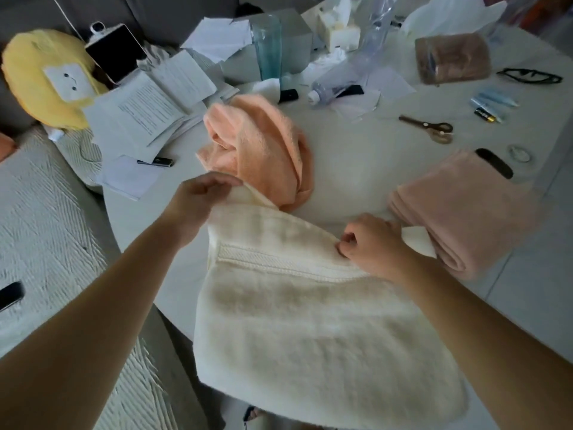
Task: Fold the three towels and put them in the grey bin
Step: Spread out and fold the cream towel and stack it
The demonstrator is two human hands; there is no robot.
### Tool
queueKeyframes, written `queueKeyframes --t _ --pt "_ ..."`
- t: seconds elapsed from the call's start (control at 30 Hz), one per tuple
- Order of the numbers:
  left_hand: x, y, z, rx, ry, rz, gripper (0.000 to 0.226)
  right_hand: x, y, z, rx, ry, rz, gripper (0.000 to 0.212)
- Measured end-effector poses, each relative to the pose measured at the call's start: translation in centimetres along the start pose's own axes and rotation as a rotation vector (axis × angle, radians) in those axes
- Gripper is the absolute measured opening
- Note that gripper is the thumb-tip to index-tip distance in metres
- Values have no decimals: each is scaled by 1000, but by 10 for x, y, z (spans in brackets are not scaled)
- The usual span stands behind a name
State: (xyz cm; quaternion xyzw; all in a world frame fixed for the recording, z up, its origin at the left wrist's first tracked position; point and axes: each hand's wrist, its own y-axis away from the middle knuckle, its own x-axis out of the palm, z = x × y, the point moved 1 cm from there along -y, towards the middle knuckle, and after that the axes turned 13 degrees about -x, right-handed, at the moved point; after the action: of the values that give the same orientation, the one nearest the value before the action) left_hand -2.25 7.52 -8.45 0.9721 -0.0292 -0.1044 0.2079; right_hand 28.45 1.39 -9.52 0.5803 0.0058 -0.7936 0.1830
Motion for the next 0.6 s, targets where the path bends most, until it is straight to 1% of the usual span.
queueKeyframes --t 0.03,0.07,0.1,0.13,0.17,0.2,0.23,0.3,0.33,0.37,0.4,0.43,0.47,0.5,0.53,0.57,0.6 --pt "2 2 4 -8 62 4 36 -4 3 3 -42 3 -62 19" --pt "5 2 10 -29 68 -35 41 -10 7 8 -105 -19 -187 14" --pt "8 0 17 -60 -11 -109 43 -18 15 13 -186 -77 -340 10" --pt "11 -3 25 -86 -162 -193 42 -26 25 19 -272 -162 -454 9" --pt "13 -5 31 -91 -328 -257 41 -32 36 26 -342 -258 -499 9" --pt "15 -5 35 -59 -450 -315 42 -35 45 34 -379 -336 -487 11" --pt "15 -2 36 15 -497 -378 44 -33 52 40 -378 -365 -427 12" --pt "14 6 31 248 -484 -509 43 -19 53 45 -303 -282 -260 13" --pt "16 12 26 366 -493 -504 42 -10 50 43 -243 -224 -160 12" --pt "21 17 20 429 -512 -389 44 0 46 41 -184 -192 -78 10" --pt "28 20 13 421 -551 -175 46 7 41 37 -125 -189 -33 6" --pt "37 22 9 341 -662 58 50 13 38 34 -77 -216 -39 5" --pt "45 23 9 259 -836 232 53 16 36 31 -42 -260 -75 8" --pt "51 24 12 218 -1020 340 55 19 34 28 -25 -274 -125 11" --pt "55 24 17 234 -1143 392 57 20 34 25 -30 -229 -174 12" --pt "56 24 22 272 -1185 412 59 22 33 21 -51 -145 -209 16" --pt "55 26 26 306 -1166 410 62 23 32 15 -61 -72 -237 20"
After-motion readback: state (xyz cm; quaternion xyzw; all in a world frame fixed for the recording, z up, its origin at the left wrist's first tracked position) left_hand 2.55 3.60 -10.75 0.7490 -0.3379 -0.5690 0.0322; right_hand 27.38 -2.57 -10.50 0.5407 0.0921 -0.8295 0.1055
